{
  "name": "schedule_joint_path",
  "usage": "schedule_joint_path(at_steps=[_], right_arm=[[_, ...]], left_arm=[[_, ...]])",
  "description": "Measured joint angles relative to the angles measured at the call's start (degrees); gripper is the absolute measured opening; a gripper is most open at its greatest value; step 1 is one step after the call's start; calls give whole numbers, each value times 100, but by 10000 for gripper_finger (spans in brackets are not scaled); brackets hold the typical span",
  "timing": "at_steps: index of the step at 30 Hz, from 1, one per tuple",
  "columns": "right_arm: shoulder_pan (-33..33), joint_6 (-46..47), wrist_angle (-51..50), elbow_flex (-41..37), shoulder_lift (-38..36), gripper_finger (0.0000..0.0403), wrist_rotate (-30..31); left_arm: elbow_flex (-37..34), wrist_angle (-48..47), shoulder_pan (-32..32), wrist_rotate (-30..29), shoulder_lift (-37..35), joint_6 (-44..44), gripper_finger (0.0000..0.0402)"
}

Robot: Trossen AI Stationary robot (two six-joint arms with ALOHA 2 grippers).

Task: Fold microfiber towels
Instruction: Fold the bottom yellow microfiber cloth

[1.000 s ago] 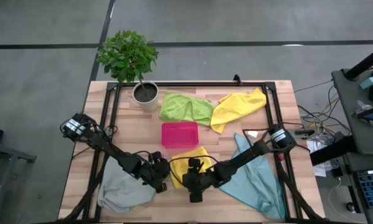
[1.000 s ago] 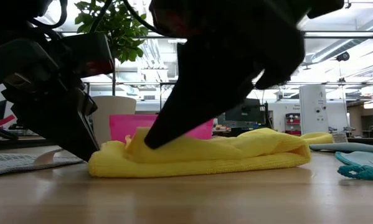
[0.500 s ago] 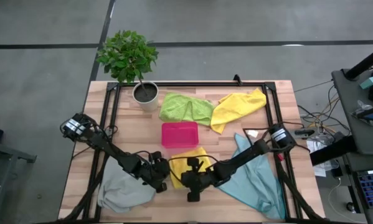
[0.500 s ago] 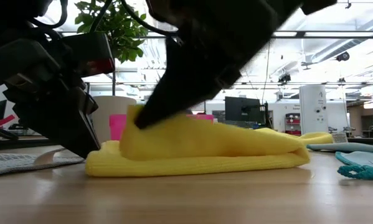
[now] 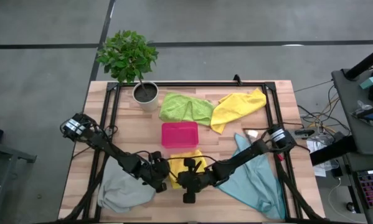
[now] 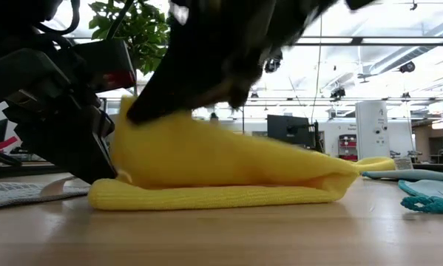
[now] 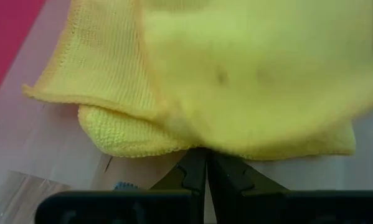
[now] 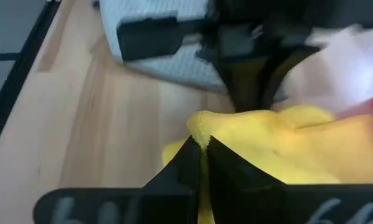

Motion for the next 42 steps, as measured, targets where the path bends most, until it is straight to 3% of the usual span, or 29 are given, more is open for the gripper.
schedule_joint_path(at_steps=[10,22,28,35,42], right_arm=[[-14,143,241,94,493,18,-283],[-26,28,97,97,283,131,-447],[-24,-387,-583,94,-126,166,-433],[89,-836,-1267,-226,-788,172,321],[115,-613,-957,-1099,-1523,164,894]], left_arm=[[9,-25,0,126,0,-32,0],[17,-208,0,553,-367,-35,0],[22,-532,2,669,-716,-10,0],[25,-702,6,638,-1057,-19,0],[28,-403,48,327,-1051,68,6]])
